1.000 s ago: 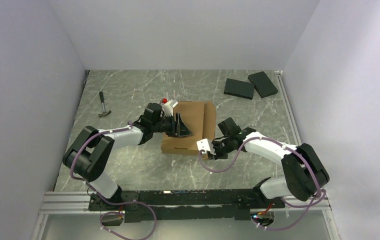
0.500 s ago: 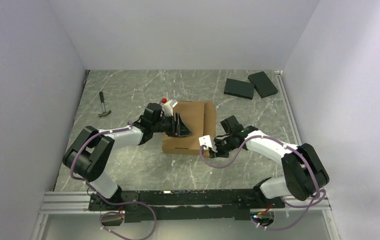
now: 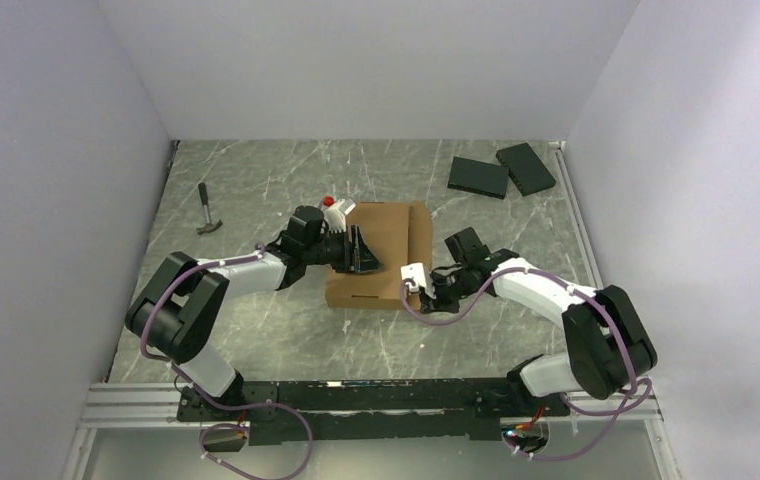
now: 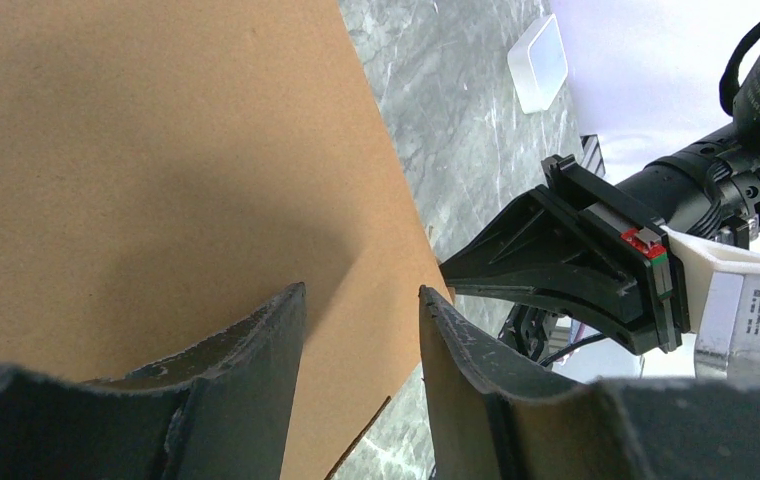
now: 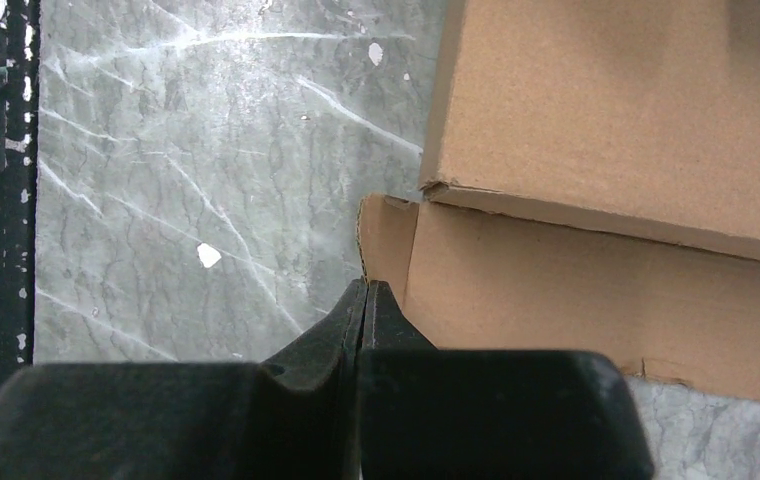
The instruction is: Fold the paper box
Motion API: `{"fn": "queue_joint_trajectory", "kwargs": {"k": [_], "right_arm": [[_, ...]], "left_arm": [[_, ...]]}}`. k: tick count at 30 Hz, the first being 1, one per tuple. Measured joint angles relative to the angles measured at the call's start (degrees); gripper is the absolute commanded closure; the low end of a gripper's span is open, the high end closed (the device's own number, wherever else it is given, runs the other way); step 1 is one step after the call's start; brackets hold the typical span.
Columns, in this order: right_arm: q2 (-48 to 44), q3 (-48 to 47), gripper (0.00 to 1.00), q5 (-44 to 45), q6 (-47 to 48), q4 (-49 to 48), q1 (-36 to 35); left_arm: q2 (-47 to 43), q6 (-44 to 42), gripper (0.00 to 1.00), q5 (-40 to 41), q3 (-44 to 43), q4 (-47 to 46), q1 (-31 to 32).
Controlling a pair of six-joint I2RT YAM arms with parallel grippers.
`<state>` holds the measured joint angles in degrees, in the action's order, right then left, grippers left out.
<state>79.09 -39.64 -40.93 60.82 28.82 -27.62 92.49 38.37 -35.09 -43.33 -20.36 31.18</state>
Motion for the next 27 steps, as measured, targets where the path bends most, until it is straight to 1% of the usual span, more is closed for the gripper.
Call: {"fn": "queue_joint_trajectory", "kwargs": {"k": [7, 17, 27], "right_arm": [[1.46, -1.6, 1.0, -0.26, -3.58, 0.24, 0.44], [4.37, -4.66, 1.0, 0.07, -10.29, 1.07, 0.98], [6.03, -6.34, 1.0, 0.57, -13.05, 1.88, 1.4]], "left_arm": [[0.55, 0.0, 0.5, -0.04, 0.0, -0.42, 0.02], [2.78, 0.0, 0.5, -0.9, 0.0, -3.45, 0.02], [3.04, -0.02, 0.5, -1.07, 0.0, -3.93, 0.02]]}}
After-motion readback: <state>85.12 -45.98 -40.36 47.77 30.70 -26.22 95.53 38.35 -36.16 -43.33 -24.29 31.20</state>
